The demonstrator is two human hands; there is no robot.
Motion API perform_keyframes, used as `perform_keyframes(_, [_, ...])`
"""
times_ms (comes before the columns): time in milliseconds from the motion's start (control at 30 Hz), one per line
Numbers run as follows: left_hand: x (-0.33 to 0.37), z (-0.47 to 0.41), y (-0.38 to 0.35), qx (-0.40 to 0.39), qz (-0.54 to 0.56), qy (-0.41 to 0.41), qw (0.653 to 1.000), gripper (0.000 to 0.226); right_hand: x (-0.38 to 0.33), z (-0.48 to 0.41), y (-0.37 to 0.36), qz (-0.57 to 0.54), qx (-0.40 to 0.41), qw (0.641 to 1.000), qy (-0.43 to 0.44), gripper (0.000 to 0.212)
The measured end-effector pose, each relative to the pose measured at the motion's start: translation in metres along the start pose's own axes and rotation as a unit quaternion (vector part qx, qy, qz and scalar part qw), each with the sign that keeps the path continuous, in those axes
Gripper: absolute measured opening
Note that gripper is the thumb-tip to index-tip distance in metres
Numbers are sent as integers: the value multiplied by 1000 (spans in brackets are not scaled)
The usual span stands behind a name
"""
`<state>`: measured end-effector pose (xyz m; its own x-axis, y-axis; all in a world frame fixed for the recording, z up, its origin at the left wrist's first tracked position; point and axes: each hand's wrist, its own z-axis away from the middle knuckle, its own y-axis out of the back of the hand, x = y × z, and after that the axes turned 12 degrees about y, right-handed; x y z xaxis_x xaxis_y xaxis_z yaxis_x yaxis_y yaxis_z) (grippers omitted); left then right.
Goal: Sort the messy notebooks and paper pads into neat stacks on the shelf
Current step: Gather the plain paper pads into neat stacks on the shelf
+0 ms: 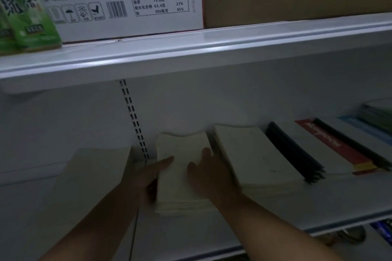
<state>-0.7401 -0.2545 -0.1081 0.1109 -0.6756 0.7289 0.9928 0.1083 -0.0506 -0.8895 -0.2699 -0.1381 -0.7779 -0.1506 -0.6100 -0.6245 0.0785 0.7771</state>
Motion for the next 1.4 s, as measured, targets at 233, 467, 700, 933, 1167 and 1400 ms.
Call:
perform_keyframes(233, [-5, -2, -5, -49, 6, -18, 999, 24, 6, 0, 3, -35, -10, 999, -1, 56])
perform_keyframes(467, [-12, -4, 1, -47, 4, -23, 999, 44, 0, 0, 12, -55, -5, 998, -5, 49])
perform_keyframes(700, [-43, 8, 4, -31, 70, -94, 993, 37, 4, 5, 27, -283, 4, 959, -12, 96])
perform_keyframes(933, [-66, 53, 13, -36, 116, -252, 960, 64, -9, 22, 36, -377, -72, 918, -98, 44])
perform_keyframes(1167, [-72, 66, 31, -17, 93, -342, 935, 91, -23, 44, 38, -358, 42, 931, 66, 44])
perform_keyframes(1400, [-70, 43, 28, -1, 89, -346, 934, 101, -21, 53, 42, -415, 111, 884, 183, 48])
